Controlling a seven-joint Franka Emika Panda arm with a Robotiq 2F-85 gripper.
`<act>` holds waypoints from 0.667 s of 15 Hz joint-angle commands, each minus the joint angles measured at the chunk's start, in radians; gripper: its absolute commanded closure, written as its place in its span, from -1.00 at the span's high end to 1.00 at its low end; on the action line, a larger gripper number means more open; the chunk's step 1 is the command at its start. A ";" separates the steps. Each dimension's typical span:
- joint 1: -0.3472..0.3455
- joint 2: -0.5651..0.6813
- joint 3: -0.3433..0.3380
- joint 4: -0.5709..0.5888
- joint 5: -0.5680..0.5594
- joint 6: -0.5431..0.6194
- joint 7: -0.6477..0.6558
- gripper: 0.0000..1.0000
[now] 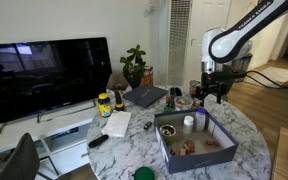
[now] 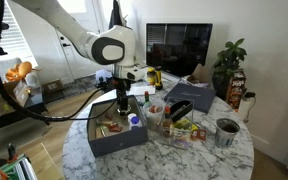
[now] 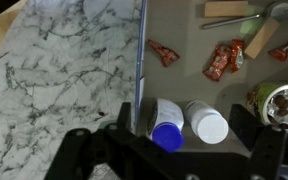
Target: Pick up the white bottle on the right and put it in the clear container
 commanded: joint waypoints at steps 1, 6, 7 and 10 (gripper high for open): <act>0.008 0.081 -0.024 0.027 0.071 0.101 0.121 1.00; 0.021 0.177 -0.055 0.036 0.127 0.281 0.304 1.00; 0.027 0.196 -0.063 0.040 0.128 0.306 0.354 1.00; 0.049 0.233 -0.077 0.051 0.117 0.320 0.486 1.00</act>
